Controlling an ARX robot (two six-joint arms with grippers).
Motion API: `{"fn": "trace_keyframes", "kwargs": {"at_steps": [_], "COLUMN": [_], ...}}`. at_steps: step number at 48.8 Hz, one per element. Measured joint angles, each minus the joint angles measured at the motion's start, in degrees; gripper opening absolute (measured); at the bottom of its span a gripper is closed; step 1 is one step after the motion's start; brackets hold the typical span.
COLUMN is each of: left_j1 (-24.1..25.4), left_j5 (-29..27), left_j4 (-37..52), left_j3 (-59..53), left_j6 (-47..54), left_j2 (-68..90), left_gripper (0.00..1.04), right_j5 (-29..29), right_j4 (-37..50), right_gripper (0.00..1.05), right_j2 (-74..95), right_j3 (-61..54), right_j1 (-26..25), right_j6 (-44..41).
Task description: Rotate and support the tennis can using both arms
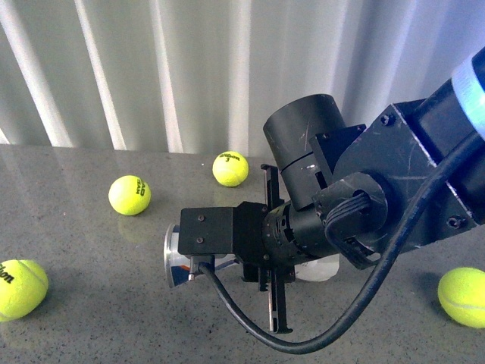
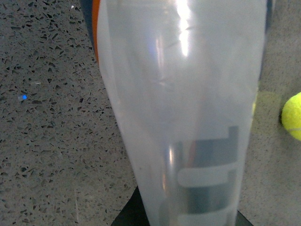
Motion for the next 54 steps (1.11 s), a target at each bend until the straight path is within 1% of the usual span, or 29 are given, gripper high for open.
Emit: {"fn": "trace_keyframes", "kwargs": {"at_steps": [4, 15, 16, 17, 18, 20, 27, 29, 35, 36, 39, 44, 46, 49, 54], "left_j1": [0.0, 0.0, 0.0, 0.0, 0.0, 0.0, 0.0, 0.0, 0.0, 0.0, 0.0, 0.0, 0.0, 0.0, 0.0], "left_j5": [-0.02, -0.02, 0.0, -0.02, -0.02, -0.02, -0.02, -0.02, -0.02, -0.02, -0.02, -0.02, -0.02, -0.02, -0.02], "left_j4": [0.0, 0.0, 0.0, 0.0, 0.0, 0.0, 0.0, 0.0, 0.0, 0.0, 0.0, 0.0, 0.0, 0.0, 0.0], "left_j3": [0.0, 0.0, 0.0, 0.0, 0.0, 0.0, 0.0, 0.0, 0.0, 0.0, 0.0, 0.0, 0.0, 0.0, 0.0], "left_j6": [0.0, 0.0, 0.0, 0.0, 0.0, 0.0, 0.0, 0.0, 0.0, 0.0, 0.0, 0.0, 0.0, 0.0, 0.0], "left_j2": [0.0, 0.0, 0.0, 0.0, 0.0, 0.0, 0.0, 0.0, 0.0, 0.0, 0.0, 0.0, 0.0, 0.0, 0.0], "left_gripper": [0.98, 0.98, 0.98, 0.98, 0.98, 0.98, 0.98, 0.98, 0.98, 0.98, 0.98, 0.98, 0.98, 0.98, 0.98], "right_j5": [0.33, 0.63, 0.46, 0.17, -0.42, -0.63, -1.86, -2.47, -2.71, -2.84, -3.06, -3.48, -3.54, -4.04, -4.59], "right_j4": [0.09, 1.42, 1.42, 1.55, 1.84, 1.51, 0.9, 0.52, 0.2, 0.2, 0.04, 0.09, 0.09, 0.07, 0.02], "right_gripper": [0.06, 0.06, 0.08, 0.13, 0.2, 0.28, 0.45, 0.52, 0.68, 0.74, 0.84, 0.98, 1.0, 0.97, 0.98], "right_j2": [0.94, 1.44, 1.42, 1.33, 1.22, 1.2, 0.81, 0.35, -1.44, -2.23, -3.87, -5.88, -6.56, -7.65, -10.43], "right_j3": [-0.02, -1.64, -1.73, -1.9, -2.36, -2.64, -3.58, -3.87, -4.26, -4.44, -4.76, -5.75, -6.16, -6.93, -8.55], "right_j1": [0.07, -0.52, -0.59, -0.66, -0.76, -0.81, -0.85, -0.85, -0.85, -0.85, -0.83, -0.83, -0.81, -0.81, -0.81], "right_j6": [1.29, 1.2, 1.18, 1.22, 1.44, 1.86, 4.66, 5.88, 8.31, 8.87, 9.73, 10.56, 11.13, 11.67, 13.55]}}
